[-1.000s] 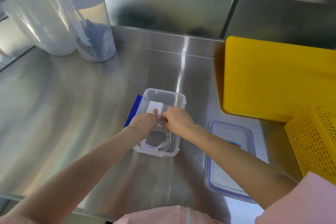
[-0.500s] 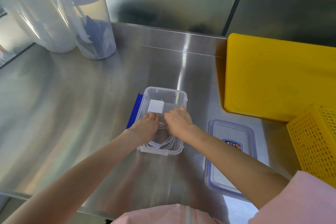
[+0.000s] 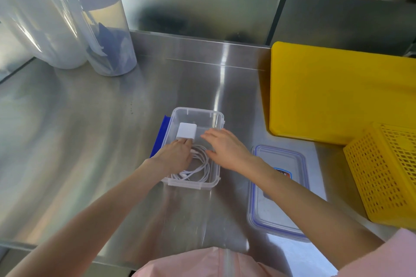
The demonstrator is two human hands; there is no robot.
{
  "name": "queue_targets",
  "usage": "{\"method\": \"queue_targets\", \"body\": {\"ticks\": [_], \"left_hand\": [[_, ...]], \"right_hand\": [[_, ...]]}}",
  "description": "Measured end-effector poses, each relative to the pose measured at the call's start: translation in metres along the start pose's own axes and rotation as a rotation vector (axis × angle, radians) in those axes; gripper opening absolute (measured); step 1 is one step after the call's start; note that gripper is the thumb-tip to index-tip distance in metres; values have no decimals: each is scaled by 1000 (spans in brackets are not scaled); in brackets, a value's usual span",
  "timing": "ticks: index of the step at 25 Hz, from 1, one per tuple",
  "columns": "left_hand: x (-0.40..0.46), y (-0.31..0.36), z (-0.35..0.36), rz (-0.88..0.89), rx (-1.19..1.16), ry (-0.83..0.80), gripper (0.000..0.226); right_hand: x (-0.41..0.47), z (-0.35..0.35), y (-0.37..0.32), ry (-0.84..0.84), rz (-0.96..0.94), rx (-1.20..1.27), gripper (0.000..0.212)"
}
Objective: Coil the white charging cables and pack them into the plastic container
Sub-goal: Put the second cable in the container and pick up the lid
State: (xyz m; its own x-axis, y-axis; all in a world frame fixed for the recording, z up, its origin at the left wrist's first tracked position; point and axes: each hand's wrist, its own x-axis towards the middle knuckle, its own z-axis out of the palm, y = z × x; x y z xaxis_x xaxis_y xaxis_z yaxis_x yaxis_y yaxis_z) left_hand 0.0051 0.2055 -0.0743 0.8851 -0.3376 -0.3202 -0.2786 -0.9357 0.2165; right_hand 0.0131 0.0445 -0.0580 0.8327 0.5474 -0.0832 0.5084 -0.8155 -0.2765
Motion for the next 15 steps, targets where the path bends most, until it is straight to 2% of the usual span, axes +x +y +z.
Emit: {"method": "queue_targets", "body": {"ticks": [4, 9, 15], "left_hand": [[-3, 14, -10, 50, -36, 133, 42], [2, 56, -13, 168, -52, 249, 52], [18, 109, 2, 286, 12, 185, 54]], "right_hand": [[-27, -1, 15, 119, 101, 62, 53], [-62, -5, 36, 161, 264, 105, 55], [-119, -1, 69, 132, 475, 121, 58]]}}
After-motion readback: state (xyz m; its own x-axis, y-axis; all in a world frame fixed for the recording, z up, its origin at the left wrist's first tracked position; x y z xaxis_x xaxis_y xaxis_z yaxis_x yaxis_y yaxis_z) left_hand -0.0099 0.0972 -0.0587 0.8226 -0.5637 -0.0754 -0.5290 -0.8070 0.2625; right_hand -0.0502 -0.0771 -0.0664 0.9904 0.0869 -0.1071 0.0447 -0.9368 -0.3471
